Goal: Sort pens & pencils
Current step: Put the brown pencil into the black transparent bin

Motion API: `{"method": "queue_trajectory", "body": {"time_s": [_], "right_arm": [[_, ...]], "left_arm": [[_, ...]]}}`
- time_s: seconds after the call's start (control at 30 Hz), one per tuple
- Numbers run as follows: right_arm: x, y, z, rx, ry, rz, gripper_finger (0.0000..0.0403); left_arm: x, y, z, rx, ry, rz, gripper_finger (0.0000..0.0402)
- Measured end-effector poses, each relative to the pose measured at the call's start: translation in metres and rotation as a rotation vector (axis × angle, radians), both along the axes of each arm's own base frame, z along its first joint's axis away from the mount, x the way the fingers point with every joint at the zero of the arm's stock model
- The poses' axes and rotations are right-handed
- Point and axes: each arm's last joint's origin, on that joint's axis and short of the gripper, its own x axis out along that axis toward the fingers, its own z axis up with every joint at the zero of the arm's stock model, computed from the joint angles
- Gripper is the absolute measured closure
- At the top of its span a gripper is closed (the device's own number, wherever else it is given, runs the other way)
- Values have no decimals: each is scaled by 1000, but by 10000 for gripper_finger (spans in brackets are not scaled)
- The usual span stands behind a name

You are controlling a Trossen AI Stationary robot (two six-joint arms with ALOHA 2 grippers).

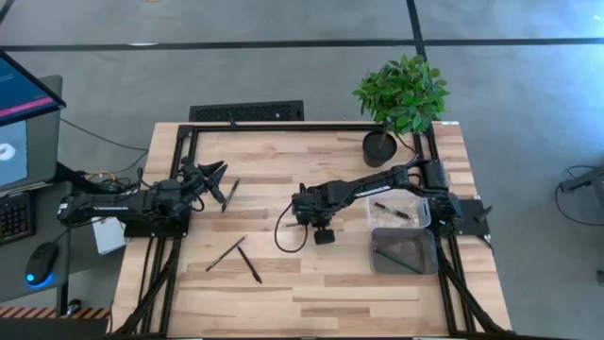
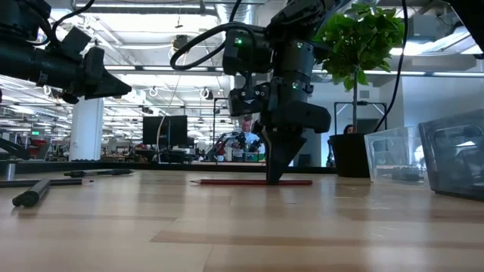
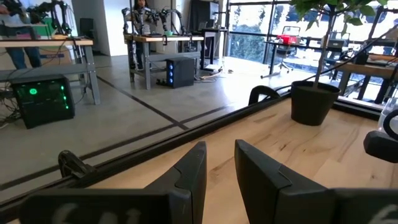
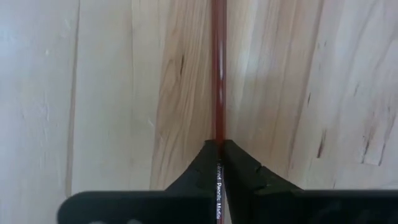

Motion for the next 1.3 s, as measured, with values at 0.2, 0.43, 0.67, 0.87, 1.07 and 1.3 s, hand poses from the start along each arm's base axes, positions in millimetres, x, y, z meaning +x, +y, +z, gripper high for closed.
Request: {"method": "queue_trajectory", "body": {"time_s": [0.2, 0.43, 0.67, 0.87, 1.07, 1.3], "right_arm": [[0, 0, 1, 0, 2, 0, 372], [0, 0, 1, 1, 2, 0, 368], [0, 0, 1, 1, 1, 0, 354], [0, 0, 0, 2, 2, 0, 342], [0, 0, -1, 2, 4, -2, 338], [-1, 0, 0, 4, 16, -17, 338]], "left_arm": [[0, 0, 0, 0, 0, 0, 329], [0, 0, 0, 0, 0, 0, 329], [0, 0, 0, 0, 0, 0, 329], [0, 0, 0, 0, 0, 0, 329], [0, 0, 0, -59, -61, 0, 329], [1, -1, 0, -147, -140, -60, 329]]}}
